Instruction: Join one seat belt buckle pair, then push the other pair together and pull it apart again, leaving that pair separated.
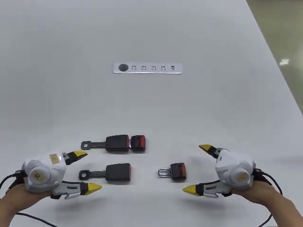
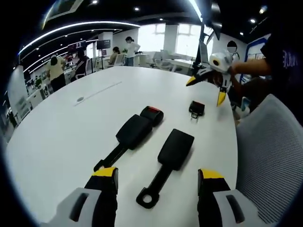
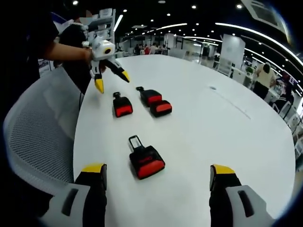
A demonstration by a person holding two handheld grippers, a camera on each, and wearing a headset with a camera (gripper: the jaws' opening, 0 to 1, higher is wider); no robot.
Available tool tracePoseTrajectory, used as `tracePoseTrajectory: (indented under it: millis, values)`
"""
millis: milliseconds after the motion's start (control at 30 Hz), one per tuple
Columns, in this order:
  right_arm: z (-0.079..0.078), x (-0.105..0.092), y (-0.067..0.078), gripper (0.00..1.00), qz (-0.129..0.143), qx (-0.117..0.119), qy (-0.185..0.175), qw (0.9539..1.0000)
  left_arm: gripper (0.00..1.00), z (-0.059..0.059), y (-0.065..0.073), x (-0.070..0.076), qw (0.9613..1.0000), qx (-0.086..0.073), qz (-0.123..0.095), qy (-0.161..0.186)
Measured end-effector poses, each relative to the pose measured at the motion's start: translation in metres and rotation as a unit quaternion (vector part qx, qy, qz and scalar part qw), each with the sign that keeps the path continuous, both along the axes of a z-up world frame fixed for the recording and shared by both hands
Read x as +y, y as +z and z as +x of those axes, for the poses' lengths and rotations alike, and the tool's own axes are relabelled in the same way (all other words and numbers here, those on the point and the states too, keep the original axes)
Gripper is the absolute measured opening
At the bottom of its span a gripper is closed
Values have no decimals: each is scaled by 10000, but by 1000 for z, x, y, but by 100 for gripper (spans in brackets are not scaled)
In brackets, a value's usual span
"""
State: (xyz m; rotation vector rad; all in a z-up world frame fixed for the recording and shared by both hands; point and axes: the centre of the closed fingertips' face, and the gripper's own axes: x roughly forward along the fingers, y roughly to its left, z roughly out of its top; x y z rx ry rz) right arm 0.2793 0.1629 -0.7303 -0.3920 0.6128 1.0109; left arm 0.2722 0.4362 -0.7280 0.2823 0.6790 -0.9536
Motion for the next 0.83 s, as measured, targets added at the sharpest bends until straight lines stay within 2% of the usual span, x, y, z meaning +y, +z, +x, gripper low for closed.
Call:
tracePoseTrajectory:
  millis: [133, 167, 300, 367, 533, 633, 733, 833]
  values:
    - [-4, 6, 6, 97, 196, -64, -152, 9997, 74, -3, 1, 3, 9996, -227, -58, 178]
    - [-5, 6, 7, 98, 236, -81, -210, 9995, 75, -2, 1, 5, 9991, -332, -54, 243]
    - [-4, 5, 6, 99, 395, -164, -356, 9985, 84, 0, 1, 11, 9972, -481, -178, 536]
    - [-4, 5, 6, 99, 462, -262, -365, 9979, 91, 0, 0, 12, 9964, -522, -238, 620]
    - [-2, 5, 3, 99, 572, -301, -411, 9971, 100, 2, -5, 15, 9953, -542, -253, 760]
    - [-4, 6, 0, 99, 542, -248, -380, 9975, 100, 2, -6, 15, 9953, -516, -241, 786]
    - [-6, 7, -3, 99, 534, -221, -329, 9978, 100, 1, -2, 9, 9952, -513, -265, 784]
    - [-6, 8, -2, 99, 559, -218, -335, 9976, 100, 0, 1, 5, 9952, -561, -291, 748]
